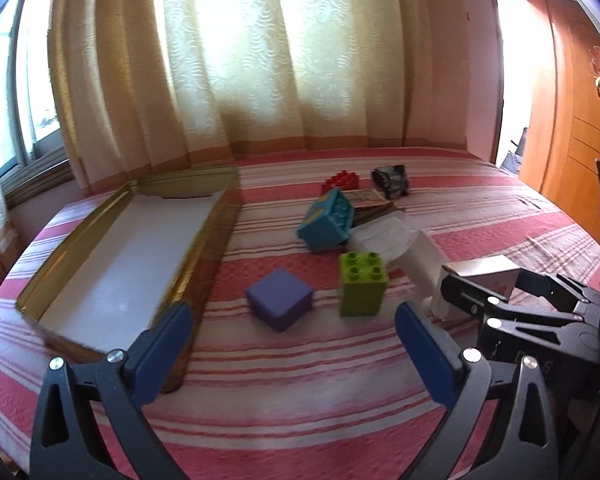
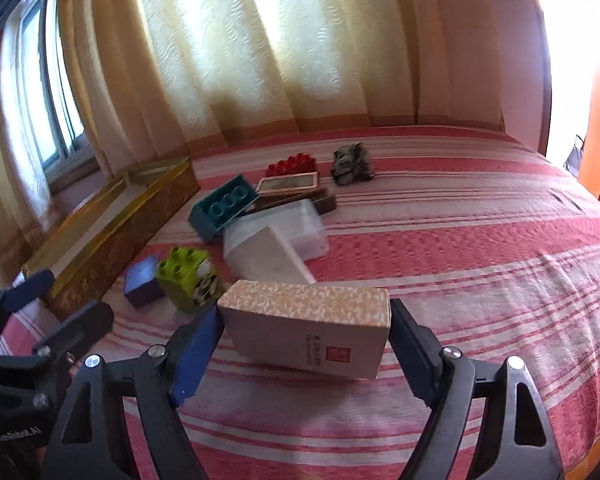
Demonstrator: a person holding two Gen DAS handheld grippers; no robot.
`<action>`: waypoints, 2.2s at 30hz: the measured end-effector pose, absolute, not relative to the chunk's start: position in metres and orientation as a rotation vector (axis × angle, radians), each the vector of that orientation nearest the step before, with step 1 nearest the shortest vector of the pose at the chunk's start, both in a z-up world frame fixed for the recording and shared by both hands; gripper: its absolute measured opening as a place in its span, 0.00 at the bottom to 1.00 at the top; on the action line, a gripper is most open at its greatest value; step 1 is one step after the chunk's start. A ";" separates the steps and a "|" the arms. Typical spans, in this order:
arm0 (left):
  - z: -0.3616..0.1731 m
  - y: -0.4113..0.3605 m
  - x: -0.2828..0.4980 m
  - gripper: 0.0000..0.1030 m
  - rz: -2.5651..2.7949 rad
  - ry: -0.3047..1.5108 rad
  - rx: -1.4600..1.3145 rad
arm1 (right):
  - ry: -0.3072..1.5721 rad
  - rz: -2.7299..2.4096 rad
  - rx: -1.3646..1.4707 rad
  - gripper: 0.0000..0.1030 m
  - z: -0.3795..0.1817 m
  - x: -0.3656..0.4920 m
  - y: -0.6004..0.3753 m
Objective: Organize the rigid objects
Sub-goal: 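Grasp the beige printed box with the right tool while the left tool grasps the green Duplo brick, then carry the beige box and green brick over the gold tin tray with both tools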
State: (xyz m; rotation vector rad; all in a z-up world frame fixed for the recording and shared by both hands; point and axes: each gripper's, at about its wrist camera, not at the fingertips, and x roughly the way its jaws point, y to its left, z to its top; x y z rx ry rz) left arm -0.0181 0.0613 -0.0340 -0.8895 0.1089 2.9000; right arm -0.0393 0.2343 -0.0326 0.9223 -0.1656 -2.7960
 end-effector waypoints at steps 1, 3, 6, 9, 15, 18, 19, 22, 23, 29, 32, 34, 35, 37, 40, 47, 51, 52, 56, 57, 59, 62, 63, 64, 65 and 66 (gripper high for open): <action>-0.035 0.065 -0.021 1.00 2.892 0.118 -0.889 | -0.170 -2.796 0.923 0.80 -0.032 -0.040 0.236; -0.037 0.071 -0.028 0.98 2.864 0.125 -0.923 | -0.186 -2.807 0.914 0.80 -0.032 -0.041 0.242; -0.041 0.076 -0.038 0.91 2.819 0.107 -0.978 | -0.208 -2.810 0.916 0.80 -0.033 -0.042 0.248; -0.038 0.081 -0.043 0.90 2.813 0.107 -0.967 | -0.279 -2.803 0.921 0.80 -0.036 -0.042 0.257; -0.046 0.093 -0.059 0.54 2.741 0.131 -1.035 | -0.308 -2.818 0.901 0.80 -0.036 -0.043 0.266; -0.048 0.101 -0.064 0.48 2.713 0.151 -1.047 | -0.328 -2.815 0.898 0.80 -0.036 -0.043 0.270; -0.049 0.103 -0.066 0.48 2.704 0.152 -1.051 | -0.324 -2.818 0.895 0.80 -0.035 -0.042 0.270; -0.051 0.106 -0.072 0.39 2.694 0.160 -1.071 | -0.254 -2.847 0.879 0.80 -0.033 -0.040 0.266; -0.053 0.107 -0.073 0.37 2.685 0.166 -1.083 | -0.223 -2.857 0.877 0.80 -0.033 -0.039 0.264; -0.051 0.105 -0.071 0.30 2.673 0.136 -1.060 | -0.054 -2.892 0.841 0.80 -0.026 -0.035 0.251; -0.048 0.103 -0.067 0.30 2.687 0.126 -1.025 | -0.026 -2.901 0.777 0.80 -0.018 -0.033 0.249; -0.047 0.101 -0.065 0.30 2.700 0.116 -1.005 | -0.050 -2.895 0.747 0.80 -0.014 -0.035 0.252; -0.046 0.100 -0.064 0.30 2.708 0.110 -0.994 | -0.052 -2.900 0.730 0.80 -0.011 -0.036 0.253; -0.045 0.098 -0.063 0.30 2.720 0.102 -0.974 | -0.058 -2.903 0.712 0.80 -0.008 -0.039 0.254; -0.042 0.096 -0.058 0.30 2.742 0.094 -0.930 | -0.075 -2.906 0.711 0.80 -0.007 -0.044 0.255; -0.035 0.093 -0.045 0.30 2.794 0.087 -0.815 | -0.132 -2.887 0.697 0.80 -0.010 -0.045 0.259; -0.032 0.088 -0.041 0.30 2.812 0.063 -0.778 | -0.142 -2.887 0.650 0.80 -0.009 -0.040 0.261; -0.031 0.086 -0.041 0.30 2.816 0.056 -0.774 | -0.141 -2.890 0.644 0.80 -0.009 -0.039 0.261; -0.031 0.078 -0.040 0.30 2.822 0.019 -0.761 | -0.134 -2.903 0.631 0.80 -0.009 -0.038 0.259; -0.031 0.077 -0.040 0.30 2.825 0.010 -0.758 | -0.127 -2.907 0.629 0.80 -0.009 -0.038 0.258; -0.030 0.075 -0.039 0.30 2.832 0.002 -0.746 | -0.115 -2.915 0.623 0.80 -0.009 -0.037 0.256; -0.030 0.073 -0.037 0.30 2.849 0.007 -0.730 | -0.096 -2.916 0.623 0.80 -0.010 -0.036 0.252; -0.030 0.073 -0.036 0.30 2.853 0.011 -0.726 | -0.093 -2.916 0.625 0.80 -0.010 -0.036 0.251; -0.030 0.072 -0.035 0.30 2.857 0.014 -0.722 | -0.093 -2.915 0.624 0.80 -0.009 -0.036 0.250; -0.030 0.070 -0.035 0.30 2.860 0.013 -0.720 | -0.091 -2.914 0.622 0.80 -0.009 -0.036 0.248; -0.030 0.068 -0.035 0.30 2.862 0.007 -0.718 | -0.087 -2.911 0.621 0.80 -0.009 -0.036 0.246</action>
